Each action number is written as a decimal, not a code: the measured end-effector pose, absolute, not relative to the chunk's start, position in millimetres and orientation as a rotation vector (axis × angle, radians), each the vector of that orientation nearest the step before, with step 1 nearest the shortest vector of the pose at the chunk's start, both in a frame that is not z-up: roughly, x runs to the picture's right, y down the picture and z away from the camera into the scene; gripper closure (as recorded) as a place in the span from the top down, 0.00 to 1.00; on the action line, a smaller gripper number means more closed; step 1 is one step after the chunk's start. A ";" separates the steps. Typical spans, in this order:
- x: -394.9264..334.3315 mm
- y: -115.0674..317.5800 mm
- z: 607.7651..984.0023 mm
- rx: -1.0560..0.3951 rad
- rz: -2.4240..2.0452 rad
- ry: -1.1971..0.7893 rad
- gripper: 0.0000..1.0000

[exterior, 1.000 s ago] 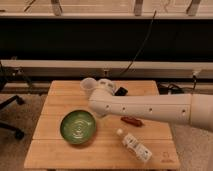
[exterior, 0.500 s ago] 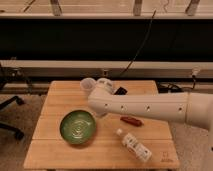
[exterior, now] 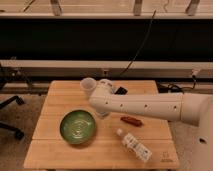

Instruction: Push the ceramic bowl across the table

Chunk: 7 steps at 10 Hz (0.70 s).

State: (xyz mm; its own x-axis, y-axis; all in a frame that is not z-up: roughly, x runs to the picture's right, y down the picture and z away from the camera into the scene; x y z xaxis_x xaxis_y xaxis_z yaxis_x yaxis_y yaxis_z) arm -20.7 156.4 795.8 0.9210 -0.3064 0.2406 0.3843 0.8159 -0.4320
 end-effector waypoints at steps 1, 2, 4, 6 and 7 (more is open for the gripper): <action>-17.5 159.9 802.9 -0.508 -0.368 -0.158 0.80; -13.7 163.3 810.4 -0.522 -0.365 -0.152 0.78; -4.6 168.6 822.0 -0.549 -0.351 -0.140 0.60; -0.8 171.3 828.8 -0.565 -0.348 -0.135 0.42; -1.2 172.0 832.3 -0.570 -0.350 -0.136 0.32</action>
